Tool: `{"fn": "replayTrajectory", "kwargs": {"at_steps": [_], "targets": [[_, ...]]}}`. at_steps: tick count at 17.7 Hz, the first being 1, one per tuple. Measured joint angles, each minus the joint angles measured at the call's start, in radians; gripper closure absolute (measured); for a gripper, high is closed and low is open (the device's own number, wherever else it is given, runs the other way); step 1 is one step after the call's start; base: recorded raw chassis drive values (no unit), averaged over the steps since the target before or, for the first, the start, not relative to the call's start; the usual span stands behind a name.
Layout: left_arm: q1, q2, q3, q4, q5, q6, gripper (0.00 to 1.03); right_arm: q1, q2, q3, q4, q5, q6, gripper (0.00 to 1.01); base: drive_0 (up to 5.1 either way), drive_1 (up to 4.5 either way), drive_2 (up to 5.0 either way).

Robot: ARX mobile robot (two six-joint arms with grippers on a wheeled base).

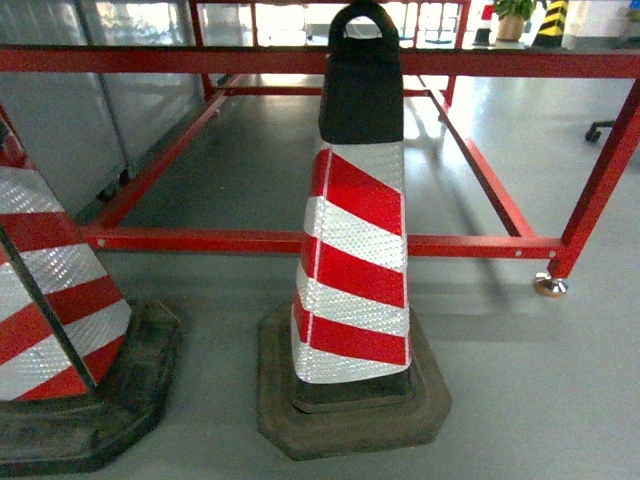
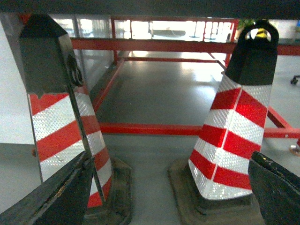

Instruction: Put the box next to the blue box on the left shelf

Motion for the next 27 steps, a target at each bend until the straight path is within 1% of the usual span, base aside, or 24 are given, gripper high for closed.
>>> {"fn": "replayTrajectory", "kwargs": {"at_steps": [5, 27], "targets": [[0.000, 0.000, 0.000, -0.001, 0.002, 0.000, 0.05, 0.000, 0.000, 0.000, 0.001, 0.000, -0.006, 0.03, 0.0, 0.00, 0.0], [0.000, 0.000, 0.000, 0.000, 0.002, 0.000, 0.05, 0.000, 0.000, 0.000, 0.001, 0.001, -0.004, 0.03, 0.0, 0.00, 0.0]]}}
